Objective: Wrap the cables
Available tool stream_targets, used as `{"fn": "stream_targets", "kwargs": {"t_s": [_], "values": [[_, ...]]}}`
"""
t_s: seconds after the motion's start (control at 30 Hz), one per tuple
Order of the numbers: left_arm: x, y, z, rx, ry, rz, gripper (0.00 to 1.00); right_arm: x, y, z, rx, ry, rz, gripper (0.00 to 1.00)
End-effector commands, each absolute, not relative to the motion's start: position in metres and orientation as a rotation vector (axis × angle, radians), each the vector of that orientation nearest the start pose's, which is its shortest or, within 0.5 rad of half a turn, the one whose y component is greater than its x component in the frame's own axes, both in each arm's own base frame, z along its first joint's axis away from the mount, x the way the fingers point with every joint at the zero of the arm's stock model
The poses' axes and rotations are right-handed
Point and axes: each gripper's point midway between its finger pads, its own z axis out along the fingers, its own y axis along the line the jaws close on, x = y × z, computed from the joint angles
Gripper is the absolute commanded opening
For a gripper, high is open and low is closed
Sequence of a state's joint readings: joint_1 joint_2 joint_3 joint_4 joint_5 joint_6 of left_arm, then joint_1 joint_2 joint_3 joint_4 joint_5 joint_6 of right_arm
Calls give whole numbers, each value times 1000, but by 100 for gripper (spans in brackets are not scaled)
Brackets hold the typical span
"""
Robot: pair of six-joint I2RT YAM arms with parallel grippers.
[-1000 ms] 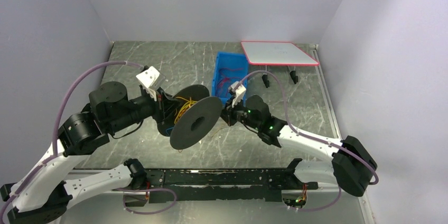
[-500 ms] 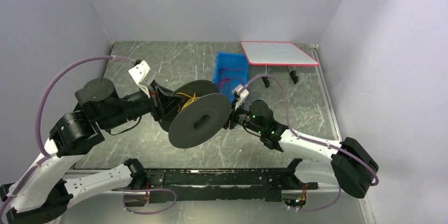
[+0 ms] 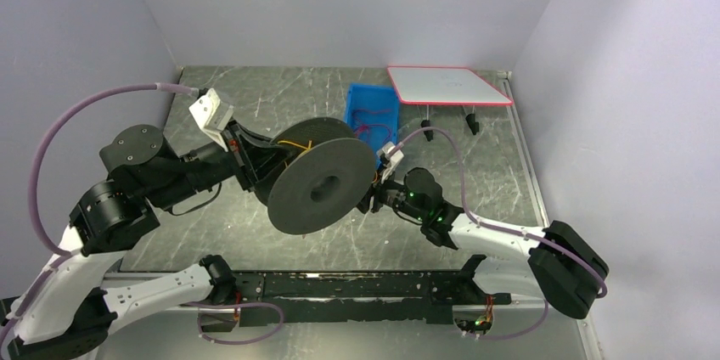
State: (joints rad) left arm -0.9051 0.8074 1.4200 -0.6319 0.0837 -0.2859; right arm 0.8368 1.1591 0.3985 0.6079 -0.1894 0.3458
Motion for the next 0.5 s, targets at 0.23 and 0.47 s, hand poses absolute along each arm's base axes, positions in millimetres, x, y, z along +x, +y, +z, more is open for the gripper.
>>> {"fn": "stream_targets", "kwargs": {"t_s": [0.23,0.47], "values": [[116,-204,517,492,1372,-1127,7,212,303,156,-550,1679,1055,47],[111,-199,529,484,1333,-1140,7,209,305,152,-548,1677,1081,46]]}}
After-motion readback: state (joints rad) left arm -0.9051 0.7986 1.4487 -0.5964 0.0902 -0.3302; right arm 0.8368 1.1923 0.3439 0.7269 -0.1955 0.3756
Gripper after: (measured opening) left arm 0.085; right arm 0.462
